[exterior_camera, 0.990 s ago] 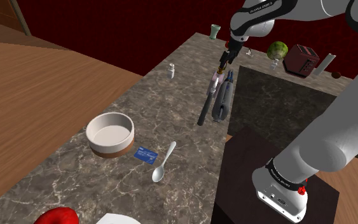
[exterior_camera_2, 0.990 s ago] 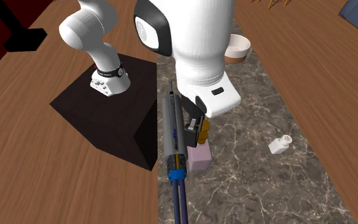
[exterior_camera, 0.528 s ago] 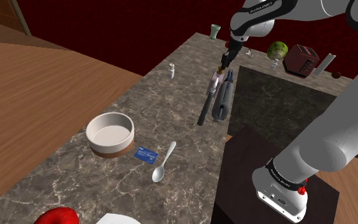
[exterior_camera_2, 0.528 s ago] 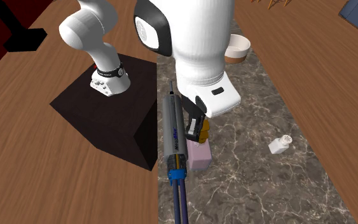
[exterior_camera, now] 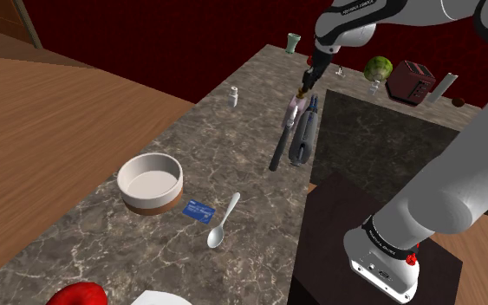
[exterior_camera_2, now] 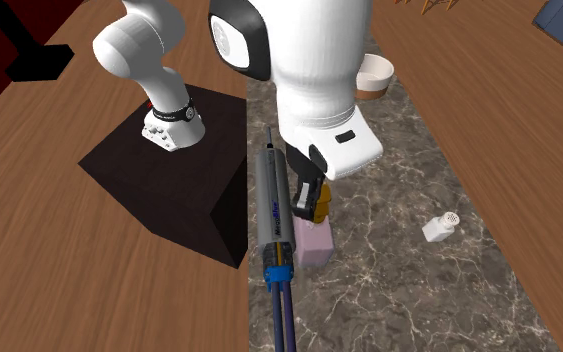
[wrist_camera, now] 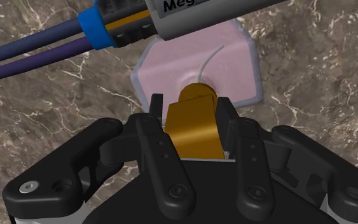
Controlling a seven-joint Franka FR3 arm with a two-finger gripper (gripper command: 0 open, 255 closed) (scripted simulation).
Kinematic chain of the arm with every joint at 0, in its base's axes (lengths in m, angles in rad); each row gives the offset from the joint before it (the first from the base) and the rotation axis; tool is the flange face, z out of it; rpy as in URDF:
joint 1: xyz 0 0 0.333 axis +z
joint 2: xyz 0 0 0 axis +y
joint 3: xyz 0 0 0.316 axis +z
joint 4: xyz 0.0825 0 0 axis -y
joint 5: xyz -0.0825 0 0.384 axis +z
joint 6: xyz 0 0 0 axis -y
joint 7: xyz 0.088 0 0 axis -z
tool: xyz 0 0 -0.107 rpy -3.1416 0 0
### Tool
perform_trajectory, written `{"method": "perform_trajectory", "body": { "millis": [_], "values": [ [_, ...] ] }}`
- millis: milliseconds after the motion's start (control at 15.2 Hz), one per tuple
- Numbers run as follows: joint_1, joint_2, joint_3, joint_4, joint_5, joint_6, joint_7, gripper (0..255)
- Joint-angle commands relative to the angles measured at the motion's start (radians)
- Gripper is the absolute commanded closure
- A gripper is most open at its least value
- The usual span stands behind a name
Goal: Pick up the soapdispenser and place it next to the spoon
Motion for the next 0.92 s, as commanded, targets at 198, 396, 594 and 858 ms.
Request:
{"method": "perform_trajectory", "body": {
  "millis": [198, 396, 594, 858],
  "values": [
    [0.002, -0.029, 0.0, 0.037, -0.015, -0.063, 0.009, 255],
    [0.003, -0.042, 0.0, 0.064, -0.021, -0.102, 0.013, 255],
    [0.004, -0.053, 0.001, 0.093, -0.026, -0.141, 0.016, 255],
    [0.005, -0.064, 0.002, 0.135, -0.031, -0.193, 0.019, 255]
  ]
}}
